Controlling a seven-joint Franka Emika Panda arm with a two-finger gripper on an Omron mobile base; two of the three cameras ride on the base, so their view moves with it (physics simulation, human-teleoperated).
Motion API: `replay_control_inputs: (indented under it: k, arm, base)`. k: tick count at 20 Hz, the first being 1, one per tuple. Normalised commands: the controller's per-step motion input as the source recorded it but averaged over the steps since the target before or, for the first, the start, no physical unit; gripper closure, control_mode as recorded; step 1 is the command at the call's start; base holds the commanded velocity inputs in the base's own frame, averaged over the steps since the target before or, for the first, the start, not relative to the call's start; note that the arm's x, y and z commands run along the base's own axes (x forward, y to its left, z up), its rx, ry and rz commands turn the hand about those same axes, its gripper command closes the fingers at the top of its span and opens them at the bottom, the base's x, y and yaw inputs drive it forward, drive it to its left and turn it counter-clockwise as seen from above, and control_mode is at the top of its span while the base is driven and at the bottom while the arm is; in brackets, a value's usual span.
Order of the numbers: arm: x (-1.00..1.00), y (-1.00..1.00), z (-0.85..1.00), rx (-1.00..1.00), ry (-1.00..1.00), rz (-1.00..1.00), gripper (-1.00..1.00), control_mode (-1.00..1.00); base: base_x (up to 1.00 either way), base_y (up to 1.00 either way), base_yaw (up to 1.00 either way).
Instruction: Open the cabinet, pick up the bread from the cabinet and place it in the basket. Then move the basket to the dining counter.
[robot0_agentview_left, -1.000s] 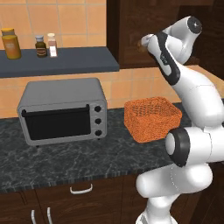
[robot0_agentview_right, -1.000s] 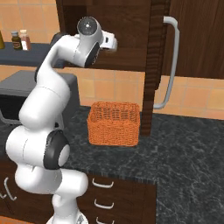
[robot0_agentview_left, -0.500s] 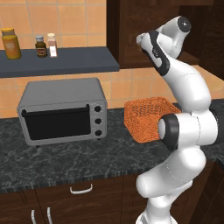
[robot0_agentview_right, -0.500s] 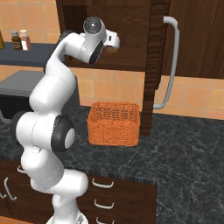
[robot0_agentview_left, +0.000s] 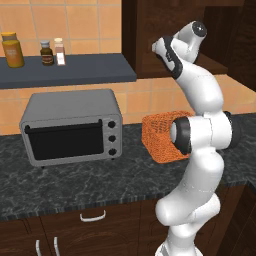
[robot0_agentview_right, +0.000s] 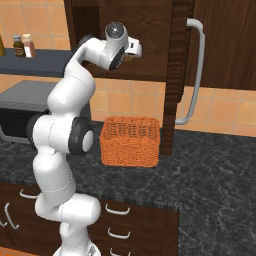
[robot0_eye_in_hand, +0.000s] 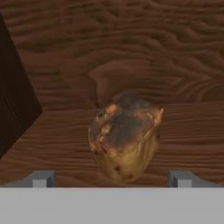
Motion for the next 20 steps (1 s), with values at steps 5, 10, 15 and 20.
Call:
replay_control_inputs:
  k: [5,10,15,20]
  arm:
    - [0.47,-0.08,-0.04,0.00,0.04,0.01,-1.00,-1.00]
    - [0.38,0.00,-0.29,0.00,0.06,0.06,-1.00,-1.00]
    - [0.41,0.07,-0.48,-0.01,-0.01,0.08,-1.00,-1.00]
    - [0.22,0.20,-0.51,-0.01,-0.13,0.07,1.00,-1.00]
  base:
    - [0.00,0.00,0.00]
    - [0.00,0.00,0.00]
    - [0.00,0.00,0.00]
    - [0.00,0.00,0.00]
